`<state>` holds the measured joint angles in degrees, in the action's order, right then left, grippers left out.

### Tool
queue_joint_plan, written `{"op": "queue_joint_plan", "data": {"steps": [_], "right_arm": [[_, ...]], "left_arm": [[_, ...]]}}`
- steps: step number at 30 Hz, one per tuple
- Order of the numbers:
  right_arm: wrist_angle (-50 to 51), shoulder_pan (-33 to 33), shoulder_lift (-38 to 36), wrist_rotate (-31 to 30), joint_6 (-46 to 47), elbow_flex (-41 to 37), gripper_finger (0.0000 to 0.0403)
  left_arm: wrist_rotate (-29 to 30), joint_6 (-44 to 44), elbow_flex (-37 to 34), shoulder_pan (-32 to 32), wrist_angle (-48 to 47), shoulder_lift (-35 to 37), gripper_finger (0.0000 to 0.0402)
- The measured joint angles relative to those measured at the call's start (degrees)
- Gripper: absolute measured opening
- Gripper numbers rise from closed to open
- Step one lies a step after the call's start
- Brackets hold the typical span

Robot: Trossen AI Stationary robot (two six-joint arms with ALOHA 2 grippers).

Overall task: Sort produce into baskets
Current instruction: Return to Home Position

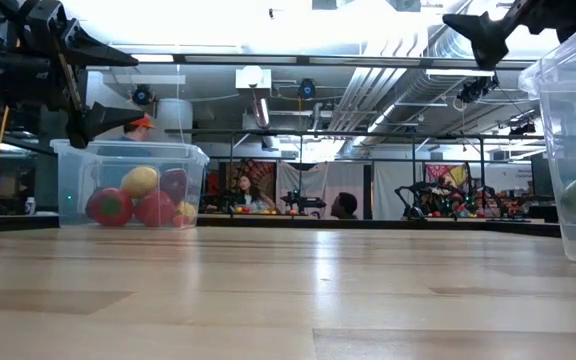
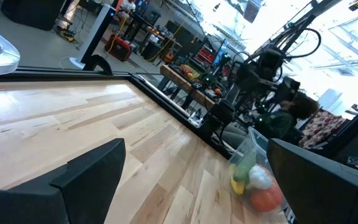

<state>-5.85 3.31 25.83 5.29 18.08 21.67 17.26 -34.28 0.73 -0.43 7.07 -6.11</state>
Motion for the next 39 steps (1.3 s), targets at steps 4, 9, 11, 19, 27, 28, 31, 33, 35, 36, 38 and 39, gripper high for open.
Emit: {"op": "queue_joint_plan", "data": {"steps": [4, 9, 11, 19, 27, 28, 31, 33, 35, 36, 38, 39], "right_arm": [[-0.3, -4.7, -1.6, 5.6, -3.7, 0.0, 0.0339], [-4.0, -8.7, -3.6, 11.9, -5.3, -2.5, 0.0339], [-10.8, -9.4, -4.7, 12.3, -3.3, -7.3, 0.0339], [-32.8, -11.3, -5.8, 11.5, -0.6, -20.6, 0.0339], [-17.3, -11.3, -5.6, 8.8, -6.0, -21.1, 0.0339], [-14.8, -11.3, -5.6, 7.5, -5.5, -21.1, 0.0339], [-9.4, -11.3, -5.6, 2.0, -5.1, -21.1, 0.0339], [-7.6, -11.3, -5.6, -2.5, -5.1, -21.1, 0.0339], [-6.1, -11.3, -5.6, -7.6, -5.1, -21.1, 0.0339], [-5.7, -11.3, -5.6, -10.2, -5.0, -21.1, 0.0339], [-5.1, -11.3, -5.6, -14.2, -5.1, -21.1, 0.0339], [-4.8, -11.3, -5.6, -15.0, -5.5, -21.1, 0.0339]], "left_arm": [[0.0, 0.0, 0.0, 0.0, 0.0, 0.0, 0.0378], [0.0, 0.0, 0.0, 0.0, 0.0, 0.0, 0.0378], [0.0, 0.0, 0.0, 0.0, 0.0, 0.0, 0.0378], [0.0, 0.0, 0.0, 0.0, 0.0, 0.0, 0.0378], [0.0, 0.0, 0.0, 0.0, 0.0, 0.0, 0.0378], [0.0, 0.0, 0.0, 0.0, 0.0, 0.0, 0.0378], [0.0, 0.0, 0.0, 0.0, 0.0, 0.0, 0.0378], [0.0, 0.0, 0.0, 0.0, 0.0, 0.0, 0.0378], [0.0, 0.0, 0.0, 0.0, 0.0, 0.0, 0.0378], [0.0, 0.0, 0.0, 0.0, 0.0, 0.0, 0.0378], [0.0, 0.0, 0.0, 0.0, 0.0, 0.0, 0.0378], [0.0, 0.0, 0.0, 0.0, 0.0, 0.0, 0.0378]]}}
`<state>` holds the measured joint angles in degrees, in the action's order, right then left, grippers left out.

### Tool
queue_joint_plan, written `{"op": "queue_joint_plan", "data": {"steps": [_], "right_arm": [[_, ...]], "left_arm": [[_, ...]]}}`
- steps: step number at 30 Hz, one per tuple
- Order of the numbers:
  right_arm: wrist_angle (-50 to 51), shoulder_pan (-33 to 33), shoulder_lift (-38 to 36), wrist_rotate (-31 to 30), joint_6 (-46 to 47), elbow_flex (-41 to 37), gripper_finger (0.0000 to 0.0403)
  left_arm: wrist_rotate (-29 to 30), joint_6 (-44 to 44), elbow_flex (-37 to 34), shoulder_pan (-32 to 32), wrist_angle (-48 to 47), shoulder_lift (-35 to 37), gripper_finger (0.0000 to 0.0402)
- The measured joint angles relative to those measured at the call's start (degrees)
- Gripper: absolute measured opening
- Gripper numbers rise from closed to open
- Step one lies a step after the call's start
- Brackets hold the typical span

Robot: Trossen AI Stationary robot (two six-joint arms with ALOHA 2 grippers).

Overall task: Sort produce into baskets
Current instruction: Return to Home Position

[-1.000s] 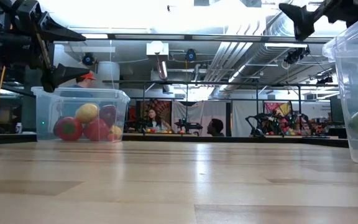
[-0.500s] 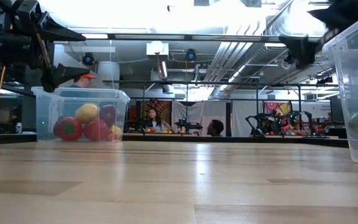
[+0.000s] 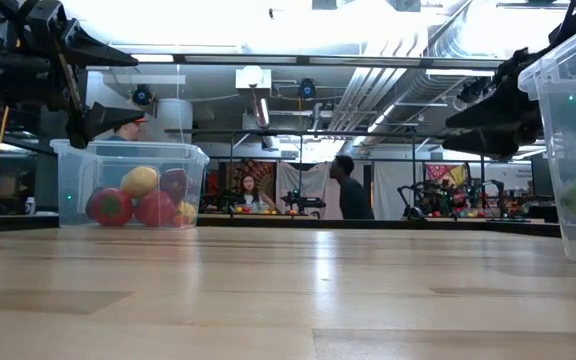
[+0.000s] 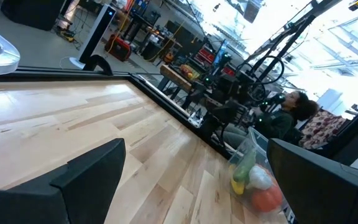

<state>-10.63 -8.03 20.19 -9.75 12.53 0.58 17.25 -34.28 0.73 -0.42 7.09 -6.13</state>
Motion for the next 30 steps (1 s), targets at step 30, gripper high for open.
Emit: {"op": "queue_joint_plan", "data": {"steps": [30], "right_arm": [[9.5, 0.1, 0.0, 12.8, 16.2, 0.0, 0.0339]], "left_arm": [[0.0, 0.0, 0.0, 0.0, 0.0, 0.0, 0.0378]]}}
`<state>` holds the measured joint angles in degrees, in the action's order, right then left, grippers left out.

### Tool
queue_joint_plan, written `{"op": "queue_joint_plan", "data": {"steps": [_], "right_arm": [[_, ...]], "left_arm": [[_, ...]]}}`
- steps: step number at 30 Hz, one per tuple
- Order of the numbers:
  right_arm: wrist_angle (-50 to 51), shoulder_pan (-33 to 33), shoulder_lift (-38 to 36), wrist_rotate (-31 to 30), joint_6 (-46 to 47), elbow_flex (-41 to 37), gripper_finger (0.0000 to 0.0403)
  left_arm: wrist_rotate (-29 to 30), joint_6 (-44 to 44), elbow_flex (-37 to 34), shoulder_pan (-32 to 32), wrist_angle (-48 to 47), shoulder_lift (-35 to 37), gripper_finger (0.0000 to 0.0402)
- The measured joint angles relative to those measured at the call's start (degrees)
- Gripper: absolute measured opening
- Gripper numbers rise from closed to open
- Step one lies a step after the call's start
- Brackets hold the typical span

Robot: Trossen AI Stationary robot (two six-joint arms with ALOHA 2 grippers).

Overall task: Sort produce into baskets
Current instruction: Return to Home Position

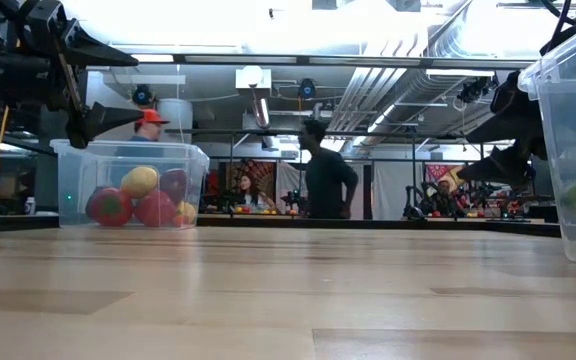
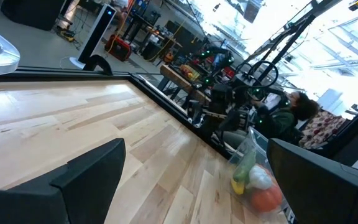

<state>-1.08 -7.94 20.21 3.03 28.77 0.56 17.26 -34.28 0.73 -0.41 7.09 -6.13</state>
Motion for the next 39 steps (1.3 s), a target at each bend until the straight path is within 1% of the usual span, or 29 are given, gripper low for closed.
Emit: {"op": "queue_joint_plan", "data": {"steps": [2, 11, 15, 21, 25, 28, 32, 39], "right_arm": [[0.0, 0.0, 0.0, 0.0, 1.2, 0.0, 0.0339], [0.1, 0.3, -0.9, 0.0, 0.9, 0.0, 0.0339], [0.0, 1.8, -7.3, 0.0, 0.9, 0.0, 0.0339], [-0.1, 2.1, -20.3, 0.0, 0.8, 0.0, 0.0339], [-3.8, 2.0, -20.2, 0.1, 0.8, 0.0, 0.0339], [-3.2, 2.0, -20.2, 0.5, 0.8, 0.0, 0.0339], [-2.8, 2.0, -20.2, 0.4, 0.8, 0.0, 0.0339], [-1.1, 2.0, -20.2, 0.5, 0.8, 0.0, 0.0339]], "left_arm": [[0.0, 0.0, 0.0, 0.0, 0.0, 0.0, 0.0378], [0.0, 0.0, 0.0, 0.0, 0.0, 0.0, 0.0378], [0.0, 0.0, 0.0, 0.0, 0.0, 0.0, 0.0378], [0.0, 0.0, 0.0, 0.0, 0.0, 0.1, 0.0378], [-0.2, 0.0, 0.0, 0.0, -0.2, 2.0, 0.0378], [-0.4, 0.0, 0.0, 0.0, -1.1, 5.8, 0.0378], [-0.1, 0.0, 0.0, -0.1, 0.4, 5.9, 0.0378], [-0.2, 0.0, 0.0, -0.2, -0.8, 5.9, 0.0378]]}}
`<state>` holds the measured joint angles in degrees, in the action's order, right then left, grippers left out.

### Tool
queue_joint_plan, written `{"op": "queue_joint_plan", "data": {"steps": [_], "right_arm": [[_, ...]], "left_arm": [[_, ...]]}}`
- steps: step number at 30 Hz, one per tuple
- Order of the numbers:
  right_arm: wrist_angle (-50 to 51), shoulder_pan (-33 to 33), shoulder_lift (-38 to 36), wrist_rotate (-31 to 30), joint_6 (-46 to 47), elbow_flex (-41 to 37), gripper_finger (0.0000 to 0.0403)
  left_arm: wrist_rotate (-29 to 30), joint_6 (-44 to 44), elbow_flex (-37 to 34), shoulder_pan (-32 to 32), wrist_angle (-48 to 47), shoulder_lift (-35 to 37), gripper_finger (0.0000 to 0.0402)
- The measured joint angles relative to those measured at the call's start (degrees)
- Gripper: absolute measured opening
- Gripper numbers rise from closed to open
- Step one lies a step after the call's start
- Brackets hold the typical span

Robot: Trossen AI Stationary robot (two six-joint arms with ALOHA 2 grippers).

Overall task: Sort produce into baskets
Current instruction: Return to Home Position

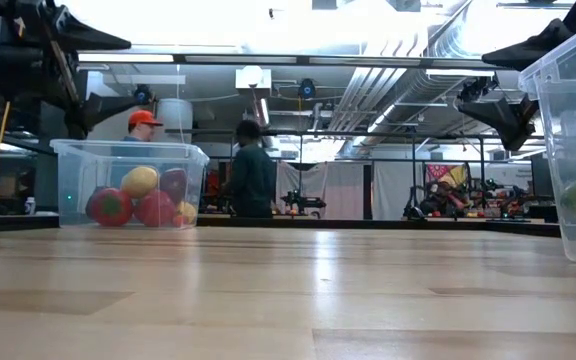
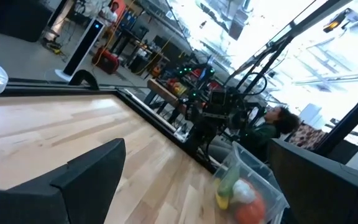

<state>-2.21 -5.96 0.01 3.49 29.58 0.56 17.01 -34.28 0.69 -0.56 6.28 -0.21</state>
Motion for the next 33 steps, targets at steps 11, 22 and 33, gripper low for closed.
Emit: {"op": "queue_joint_plan", "data": {"steps": [11, 22, 33], "right_arm": [[0.4, 0.0, 0.0, 0.0, 0.0, 0.0, 0.0339], [0.7, 2.0, 0.0, 2.6, -2.5, 0.0, 0.0339], [1.3, 5.0, 0.0, -2.1, -44.8, 0.0, 0.0345]], "left_arm": [[0.0, 0.0, 0.0, 0.0, -3.0, -1.4, 0.0378], [0.1, 0.0, 0.0, 0.0, -3.2, -1.3, 0.0378], [0.1, 0.0, 0.0, 0.0, -3.2, -1.3, 0.0378]]}}
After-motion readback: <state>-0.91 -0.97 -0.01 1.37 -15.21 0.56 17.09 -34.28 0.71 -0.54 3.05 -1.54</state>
